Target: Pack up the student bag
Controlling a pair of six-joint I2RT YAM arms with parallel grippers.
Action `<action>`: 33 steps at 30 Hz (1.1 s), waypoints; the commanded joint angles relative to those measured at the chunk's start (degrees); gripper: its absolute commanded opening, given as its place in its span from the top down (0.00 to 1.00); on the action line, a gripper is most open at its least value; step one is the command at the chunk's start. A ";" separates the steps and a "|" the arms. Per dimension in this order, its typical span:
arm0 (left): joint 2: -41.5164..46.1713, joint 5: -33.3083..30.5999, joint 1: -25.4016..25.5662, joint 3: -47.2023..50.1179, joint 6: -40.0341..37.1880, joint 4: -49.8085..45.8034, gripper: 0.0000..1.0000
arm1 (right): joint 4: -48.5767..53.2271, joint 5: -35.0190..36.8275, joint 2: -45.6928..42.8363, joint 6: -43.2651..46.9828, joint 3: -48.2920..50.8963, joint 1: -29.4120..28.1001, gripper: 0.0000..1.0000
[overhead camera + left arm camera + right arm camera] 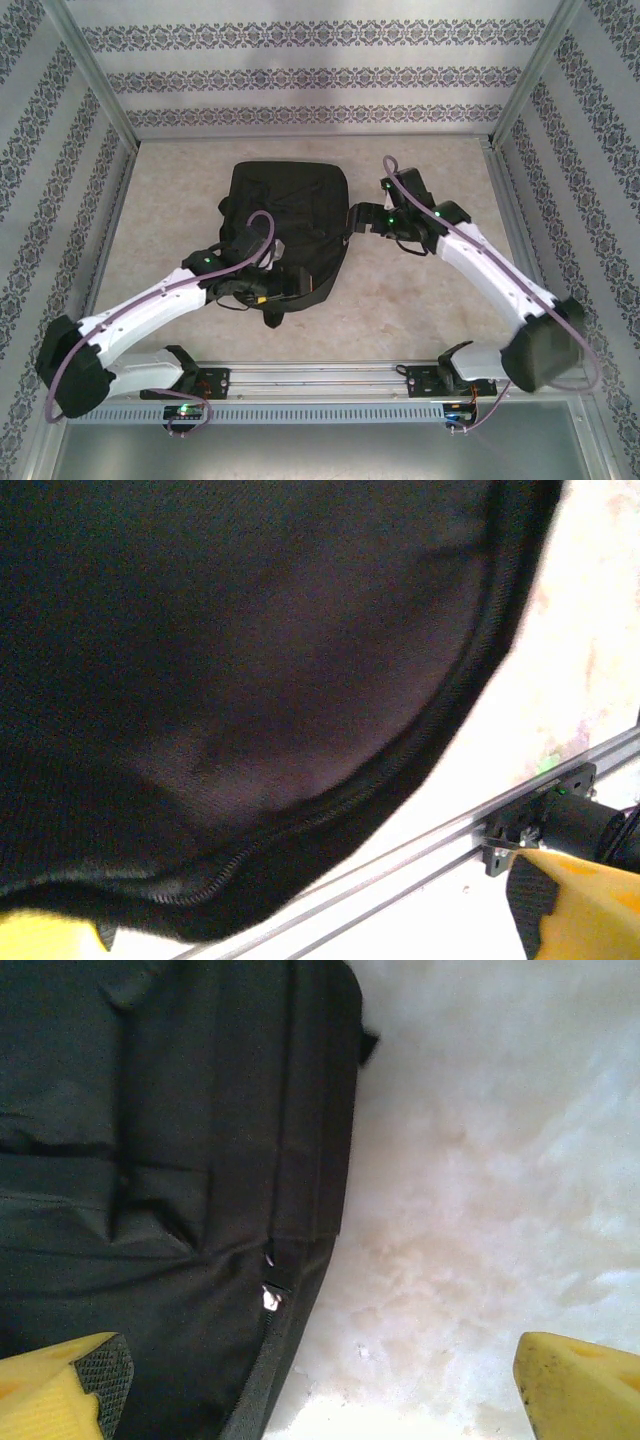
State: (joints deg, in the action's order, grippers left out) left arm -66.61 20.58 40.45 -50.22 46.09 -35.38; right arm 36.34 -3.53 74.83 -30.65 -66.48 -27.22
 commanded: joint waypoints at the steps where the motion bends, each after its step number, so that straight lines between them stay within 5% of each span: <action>1: 4.90 -6.51 0.07 -5.79 -12.06 -4.43 0.00 | -2.33 12.91 -7.07 6.55 -0.23 -3.85 0.02; 4: 8.35 -10.96 -0.92 -8.74 -21.19 -3.91 0.00 | -4.21 18.34 -11.83 8.10 -0.64 -4.68 0.02; 8: 13.97 -37.79 -1.97 -6.53 -26.07 1.59 0.00 | -18.72 20.23 -16.93 13.40 6.71 -2.84 0.02; 13: 18.38 -53.25 -9.74 9.08 -42.36 27.82 0.00 | -34.37 23.31 -18.42 30.73 17.58 -0.87 0.02; 18: 17.57 -40.63 -23.53 26.89 -47.93 54.50 0.00 | -44.20 26.69 -14.08 33.47 28.57 7.64 0.02; 23: 9.62 -32.38 -34.60 32.28 -41.93 60.01 0.00 | -51.57 20.55 -11.64 28.40 40.20 21.50 0.02; 28: -0.64 -31.16 -40.14 34.45 -38.03 70.87 0.00 | -75.60 10.38 -8.29 26.53 51.51 27.36 0.02; 30: -6.80 -29.53 -41.19 39.25 -37.42 90.20 0.00 | -92.09 7.04 -2.51 25.63 54.96 27.79 0.02; 33: -18.75 -23.83 -42.80 39.29 -41.14 102.90 0.00 | -104.08 6.17 7.85 26.50 56.00 27.88 0.02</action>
State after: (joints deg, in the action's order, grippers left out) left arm -76.84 -7.79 -0.47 -12.64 6.63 48.34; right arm -44.77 7.51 76.71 -3.22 -11.25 0.25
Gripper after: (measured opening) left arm 0.998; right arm 0.977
